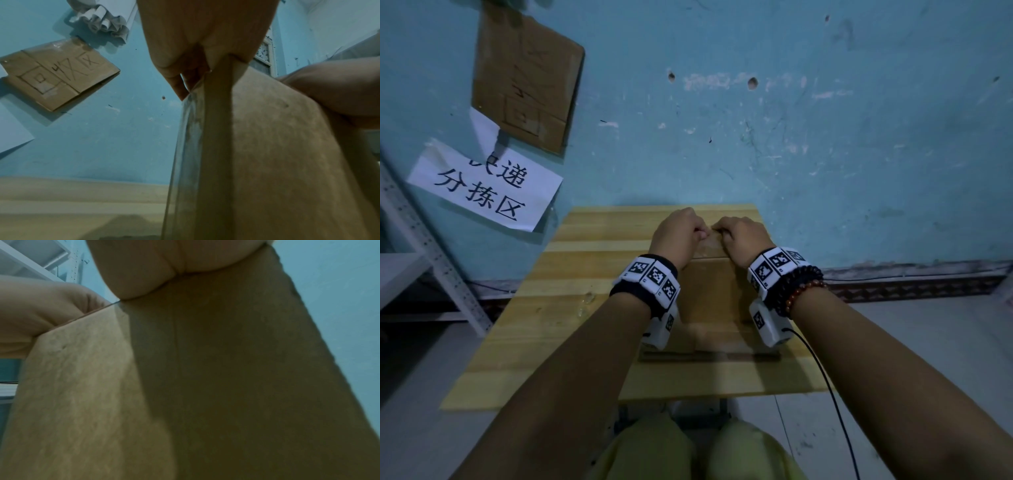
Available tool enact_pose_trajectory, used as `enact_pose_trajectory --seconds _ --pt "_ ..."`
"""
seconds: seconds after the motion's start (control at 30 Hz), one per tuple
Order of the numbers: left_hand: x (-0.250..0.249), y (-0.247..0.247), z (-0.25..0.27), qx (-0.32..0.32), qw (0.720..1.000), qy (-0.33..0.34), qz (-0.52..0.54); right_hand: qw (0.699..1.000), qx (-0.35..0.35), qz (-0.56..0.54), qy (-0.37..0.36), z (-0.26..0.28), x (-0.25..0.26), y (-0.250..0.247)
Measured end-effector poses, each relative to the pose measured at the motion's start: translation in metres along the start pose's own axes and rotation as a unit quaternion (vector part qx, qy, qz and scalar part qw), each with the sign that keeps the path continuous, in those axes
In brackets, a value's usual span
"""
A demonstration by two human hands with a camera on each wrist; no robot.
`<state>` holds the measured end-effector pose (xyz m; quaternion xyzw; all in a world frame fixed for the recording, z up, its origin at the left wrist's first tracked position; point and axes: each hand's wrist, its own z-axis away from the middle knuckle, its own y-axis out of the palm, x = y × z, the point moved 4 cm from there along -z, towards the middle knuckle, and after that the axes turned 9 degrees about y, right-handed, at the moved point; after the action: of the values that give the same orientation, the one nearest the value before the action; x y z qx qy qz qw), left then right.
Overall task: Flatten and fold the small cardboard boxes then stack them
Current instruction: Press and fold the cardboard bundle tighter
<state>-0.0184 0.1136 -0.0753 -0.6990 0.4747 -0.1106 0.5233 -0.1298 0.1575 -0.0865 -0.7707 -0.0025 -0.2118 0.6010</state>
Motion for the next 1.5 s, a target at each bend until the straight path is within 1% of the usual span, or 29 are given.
enact_pose_trajectory --seconds 0.17,0.33,0.5,0.67,0.73,0.83,0.9,1.07,1.17,1.23,1.4,1.5 --pt "0.001 -0.002 -0.002 0.029 0.998 0.029 -0.054 1.000 0.001 0.006 -0.003 0.000 0.000 -0.001" --pt "0.000 0.000 -0.005 0.086 0.992 0.060 -0.072 1.000 0.003 0.007 -0.002 0.000 0.001 -0.002" --pt "-0.002 0.004 -0.008 0.144 0.985 0.063 -0.072 1.000 0.008 0.009 0.000 0.000 0.001 -0.001" --pt "-0.001 0.007 -0.008 0.179 0.979 0.061 -0.073 1.000 0.008 0.016 0.003 0.000 0.001 -0.001" --pt "0.000 0.006 -0.007 0.172 0.980 0.065 -0.077 1.000 0.005 0.013 0.002 0.000 0.001 -0.001" --pt "0.004 0.003 -0.003 0.119 0.989 0.065 -0.066 1.000 0.008 0.010 0.000 0.000 0.001 0.000" --pt "0.006 0.002 -0.002 0.100 0.989 0.067 -0.082 1.000 0.008 0.014 -0.001 0.001 0.001 0.000" --pt "-0.002 -0.001 0.001 0.127 0.969 0.094 -0.192 1.000 0.007 0.014 -0.003 0.000 0.001 -0.001" --pt "-0.014 -0.003 0.003 0.128 0.938 0.137 -0.290 1.000 0.006 0.014 -0.001 0.001 0.002 -0.002" --pt "-0.020 -0.005 0.001 0.139 0.922 0.150 -0.328 1.000 0.005 0.018 0.000 0.002 0.002 -0.003" --pt "-0.029 -0.010 -0.003 0.162 0.909 0.177 -0.341 1.000 0.004 0.018 -0.001 0.005 0.004 -0.004" --pt "-0.028 -0.010 -0.002 0.164 0.909 0.185 -0.335 1.000 0.002 0.020 0.002 0.006 0.004 -0.006"
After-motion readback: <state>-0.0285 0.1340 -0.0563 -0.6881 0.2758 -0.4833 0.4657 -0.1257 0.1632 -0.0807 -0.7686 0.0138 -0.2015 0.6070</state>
